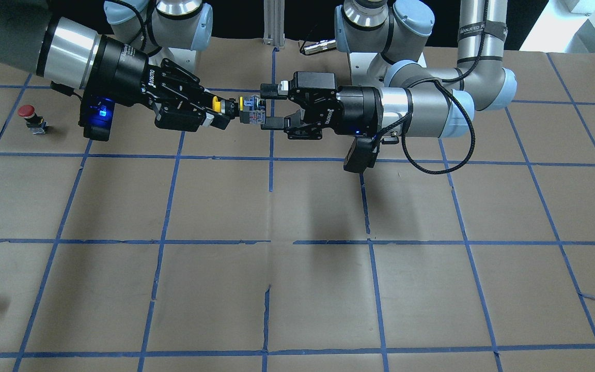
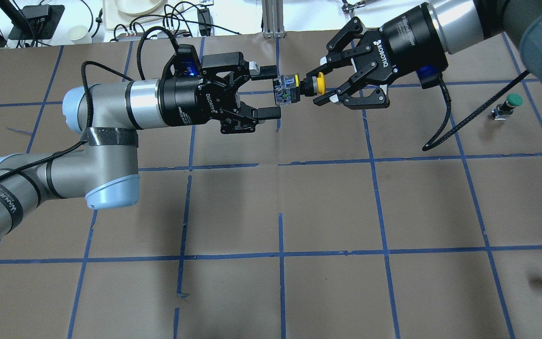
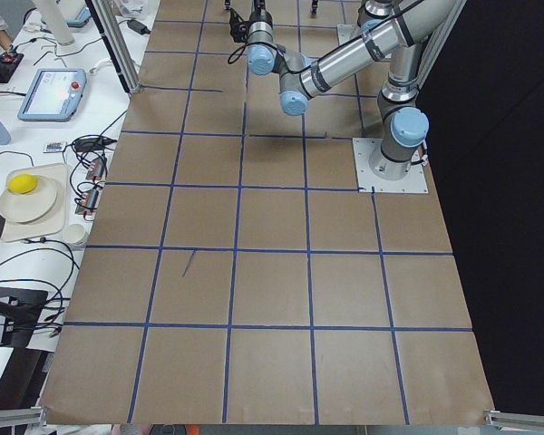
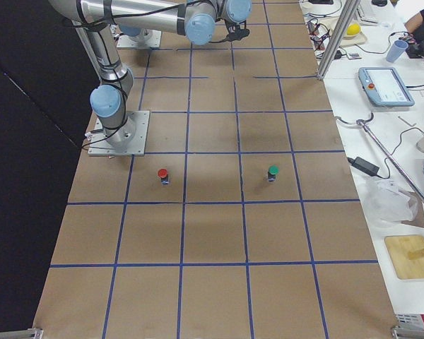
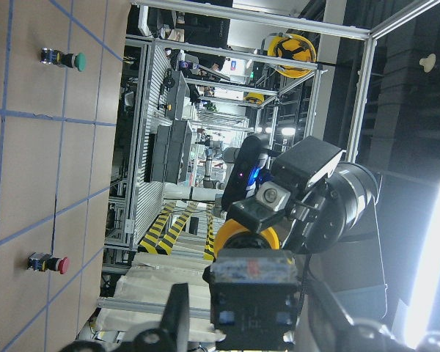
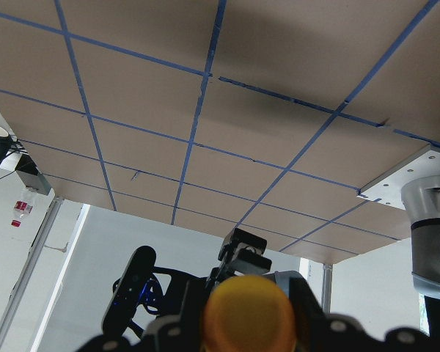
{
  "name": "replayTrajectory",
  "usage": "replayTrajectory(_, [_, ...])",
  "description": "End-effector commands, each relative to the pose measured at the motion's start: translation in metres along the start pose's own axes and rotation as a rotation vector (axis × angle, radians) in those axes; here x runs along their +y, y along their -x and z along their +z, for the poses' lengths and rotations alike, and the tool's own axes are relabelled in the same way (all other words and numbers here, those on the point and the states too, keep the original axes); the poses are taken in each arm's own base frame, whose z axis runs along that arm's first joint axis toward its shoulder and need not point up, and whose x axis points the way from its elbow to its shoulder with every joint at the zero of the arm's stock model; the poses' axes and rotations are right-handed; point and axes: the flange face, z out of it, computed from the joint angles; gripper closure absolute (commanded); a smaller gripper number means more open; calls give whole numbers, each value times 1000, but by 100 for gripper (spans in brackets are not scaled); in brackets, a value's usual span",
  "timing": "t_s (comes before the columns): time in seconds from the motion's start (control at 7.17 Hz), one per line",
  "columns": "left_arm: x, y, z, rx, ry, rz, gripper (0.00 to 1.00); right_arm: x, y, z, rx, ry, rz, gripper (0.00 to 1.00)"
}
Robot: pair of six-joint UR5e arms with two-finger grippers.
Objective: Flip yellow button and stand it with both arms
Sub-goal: 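Open the left gripper to release the button to the right gripper, then carry the button toward the green button with right gripper while left arm withdraws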
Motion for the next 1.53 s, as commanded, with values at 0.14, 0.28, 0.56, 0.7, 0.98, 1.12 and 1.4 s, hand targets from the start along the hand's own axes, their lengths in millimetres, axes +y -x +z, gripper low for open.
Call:
replayTrajectory(0.14, [-23,-21,-27,-12,-67,18,0,-28,-1,-33,7,-123,17,95])
replayTrajectory(0.28, [-43,-31,-44,-45,-123,32,0,-46,-3,-54,7,-194,14,98])
replayTrajectory(0.56, [-74,-40,-53,-148,-216,-2,0,-68,-14,-71,159,-444,-161,98])
replayTrajectory(0.7, [-80,-45,-63,-179,-261,-5,0,-82,-17,-81,280,-579,-325,99])
replayTrajectory(0.98, [-99,-53,-85,-256,-352,-71,1,-103,-22,-97,413,-745,-356,98])
replayTrajectory(1.12, [-114,-53,-90,-408,-451,-106,1,-127,-29,-107,508,-844,-291,98])
replayTrajectory(1.4, [-68,-91,-73,-634,-543,-134,1,-167,-41,-126,509,-990,-156,98])
